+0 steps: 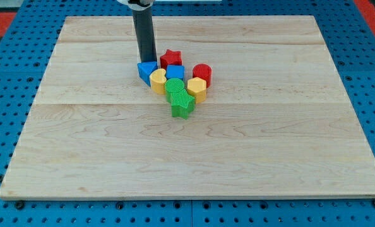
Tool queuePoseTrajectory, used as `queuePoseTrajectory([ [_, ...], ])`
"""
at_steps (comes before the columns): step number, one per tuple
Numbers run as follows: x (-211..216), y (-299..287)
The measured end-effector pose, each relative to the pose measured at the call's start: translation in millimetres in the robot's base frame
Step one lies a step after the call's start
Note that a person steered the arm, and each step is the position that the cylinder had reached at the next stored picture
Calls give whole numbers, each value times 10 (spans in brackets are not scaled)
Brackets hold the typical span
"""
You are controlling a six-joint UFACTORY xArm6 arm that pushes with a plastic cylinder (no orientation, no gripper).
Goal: Slide blue cube towards center right
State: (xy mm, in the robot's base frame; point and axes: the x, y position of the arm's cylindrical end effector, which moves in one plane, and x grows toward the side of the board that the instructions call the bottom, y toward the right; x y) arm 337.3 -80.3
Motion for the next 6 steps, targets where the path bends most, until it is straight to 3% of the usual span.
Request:
queuePoseTrajectory([
  [3,473,10],
  [6,466,1313],
])
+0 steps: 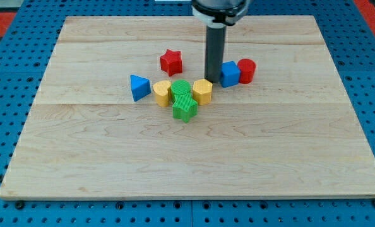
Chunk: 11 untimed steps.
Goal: Slide blue cube towards center right
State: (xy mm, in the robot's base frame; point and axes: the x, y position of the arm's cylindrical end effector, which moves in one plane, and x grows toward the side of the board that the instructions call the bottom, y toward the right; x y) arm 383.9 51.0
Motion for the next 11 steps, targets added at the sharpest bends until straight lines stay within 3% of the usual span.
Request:
queuePoseTrajectory([
  [11,-299,438],
])
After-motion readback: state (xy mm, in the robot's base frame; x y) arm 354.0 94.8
